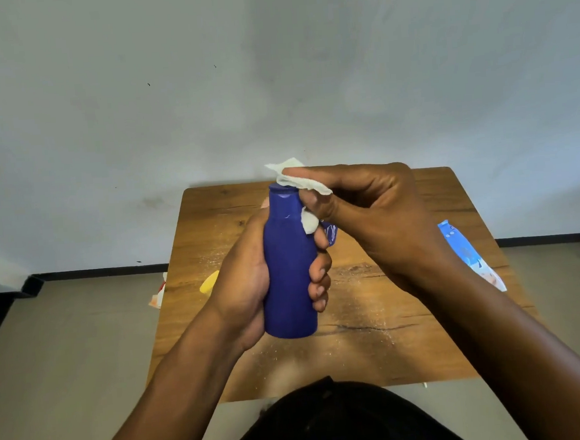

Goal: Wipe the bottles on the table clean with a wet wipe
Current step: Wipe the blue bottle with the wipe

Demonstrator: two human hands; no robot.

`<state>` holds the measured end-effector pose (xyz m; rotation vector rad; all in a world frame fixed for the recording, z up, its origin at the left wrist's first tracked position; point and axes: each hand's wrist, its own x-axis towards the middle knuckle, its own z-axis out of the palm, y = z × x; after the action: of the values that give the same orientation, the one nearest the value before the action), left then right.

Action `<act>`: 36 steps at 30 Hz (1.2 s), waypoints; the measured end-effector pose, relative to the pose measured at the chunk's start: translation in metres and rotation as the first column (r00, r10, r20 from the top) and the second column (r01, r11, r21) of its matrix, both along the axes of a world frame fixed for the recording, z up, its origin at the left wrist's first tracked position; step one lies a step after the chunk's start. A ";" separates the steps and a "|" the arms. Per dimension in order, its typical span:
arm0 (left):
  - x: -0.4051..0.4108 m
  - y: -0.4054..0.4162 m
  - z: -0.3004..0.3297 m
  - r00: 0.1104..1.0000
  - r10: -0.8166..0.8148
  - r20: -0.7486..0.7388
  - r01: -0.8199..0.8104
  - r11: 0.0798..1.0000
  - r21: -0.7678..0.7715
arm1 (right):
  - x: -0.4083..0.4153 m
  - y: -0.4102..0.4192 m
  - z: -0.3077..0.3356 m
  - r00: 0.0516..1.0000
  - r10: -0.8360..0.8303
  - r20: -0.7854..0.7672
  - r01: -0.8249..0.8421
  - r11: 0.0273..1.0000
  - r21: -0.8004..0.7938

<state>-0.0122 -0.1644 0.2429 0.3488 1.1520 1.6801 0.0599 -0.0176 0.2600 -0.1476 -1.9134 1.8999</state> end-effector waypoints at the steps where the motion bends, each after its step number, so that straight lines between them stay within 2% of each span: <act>1: 0.000 0.001 0.000 0.999 0.023 -0.032 -0.024 1.000 -0.019 | 0.000 0.000 0.001 1.000 -0.020 0.002 0.019 0.999 0.047; 4: 0.001 0.004 0.002 0.993 0.075 -0.090 -0.081 0.995 -0.059 | -0.001 0.002 0.003 0.998 -0.069 0.017 0.066 0.991 0.119; 7: 0.000 0.009 0.007 0.998 0.058 -0.028 -0.058 0.998 -0.032 | -0.001 0.005 0.004 0.994 -0.098 0.041 0.089 0.980 0.175; 11: -0.005 0.006 0.014 0.992 -0.010 0.126 0.006 1.000 0.027 | 0.003 0.017 0.007 0.990 0.041 0.131 -0.039 0.999 -0.020; 13: -0.008 0.003 0.016 0.988 -0.042 0.146 0.035 0.998 0.048 | 0.006 0.021 0.010 0.991 0.094 0.097 -0.097 0.995 0.030; 16: -0.009 0.002 0.018 0.984 -0.118 0.137 0.114 0.993 0.035 | 0.007 0.019 0.010 0.991 0.129 0.042 -0.134 0.981 0.141; 24: -0.010 -0.006 0.021 0.952 -0.301 0.063 0.305 0.950 -0.067 | 0.013 0.020 0.023 0.986 0.150 0.073 -0.161 0.970 0.181; 27: -0.008 -0.004 0.019 0.975 -0.220 -0.019 0.216 0.967 -0.137 | 0.014 0.014 0.025 0.992 0.119 0.045 -0.124 0.981 0.151; 31: -0.002 0.002 0.018 0.980 -0.028 -0.196 -0.018 0.974 -0.228 | 0.011 0.003 0.019 0.999 0.028 0.038 -0.033 0.991 0.132; 34: -0.001 0.010 0.014 0.918 0.113 -0.381 -0.233 0.929 -0.286 | 0.005 -0.004 0.012 0.997 -0.070 0.015 0.069 0.995 0.073; 36: 0.001 0.016 0.007 0.821 0.205 -0.532 -0.401 0.871 -0.283 | 0.001 -0.010 0.010 0.984 -0.180 0.004 0.179 0.981 0.079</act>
<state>-0.0114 -0.1481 0.2495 0.3583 1.9791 1.6293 0.0607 -0.0273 0.2700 -0.2969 -1.9091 1.7069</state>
